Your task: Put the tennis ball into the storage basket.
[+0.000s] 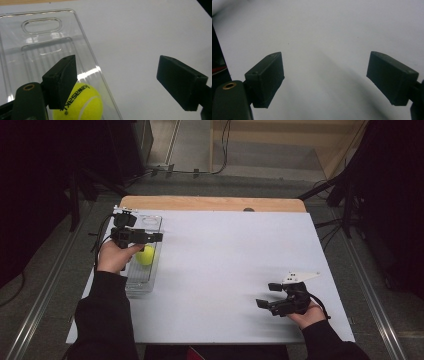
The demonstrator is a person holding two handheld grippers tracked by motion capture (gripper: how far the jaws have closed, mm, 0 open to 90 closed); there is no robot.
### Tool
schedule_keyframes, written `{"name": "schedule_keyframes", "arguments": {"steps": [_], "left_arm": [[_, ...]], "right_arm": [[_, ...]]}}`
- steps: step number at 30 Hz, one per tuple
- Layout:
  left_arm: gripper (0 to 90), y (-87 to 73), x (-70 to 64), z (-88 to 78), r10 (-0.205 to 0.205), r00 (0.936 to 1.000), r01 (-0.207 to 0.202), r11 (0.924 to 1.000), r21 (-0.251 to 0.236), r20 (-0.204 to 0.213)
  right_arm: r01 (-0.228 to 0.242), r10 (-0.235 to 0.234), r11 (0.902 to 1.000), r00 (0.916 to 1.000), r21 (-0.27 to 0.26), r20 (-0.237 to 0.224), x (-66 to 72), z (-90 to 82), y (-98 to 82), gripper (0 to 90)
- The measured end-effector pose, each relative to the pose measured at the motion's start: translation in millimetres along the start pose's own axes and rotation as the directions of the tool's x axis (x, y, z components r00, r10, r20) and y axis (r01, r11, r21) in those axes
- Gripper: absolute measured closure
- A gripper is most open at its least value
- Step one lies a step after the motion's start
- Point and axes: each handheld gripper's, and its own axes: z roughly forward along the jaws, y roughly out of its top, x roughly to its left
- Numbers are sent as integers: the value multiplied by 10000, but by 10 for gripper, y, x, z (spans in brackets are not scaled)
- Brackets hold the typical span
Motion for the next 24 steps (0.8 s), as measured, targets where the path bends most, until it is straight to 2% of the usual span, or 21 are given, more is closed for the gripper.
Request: {"name": "schedule_keyframes", "arguments": {"steps": [2,4,9,14,24], "left_arm": [[178,-9,-11,7,95,10000,-95,9999,-72,13],[179,-24,-21,21,58,9997,-57,10000,-43,249],[179,-56,-87,53,194,9985,-199,9998,94,516],[179,-108,-169,94,489,9965,-501,9986,165,683],[180,-218,-261,132,618,9930,-669,9966,475,1009]], "right_arm": [[-3,3,10000,10000,-2,1,1,-3,-1,124],[-6,6,10000,10000,-1,7,1,-4,-2,124],[-9,9,10000,10000,2,7,2,-1,0,124],[-9,9,10000,10000,21,-14,3,3,2,124],[5,-5,10000,10000,-11,-4,1,-4,-4,124]]}}
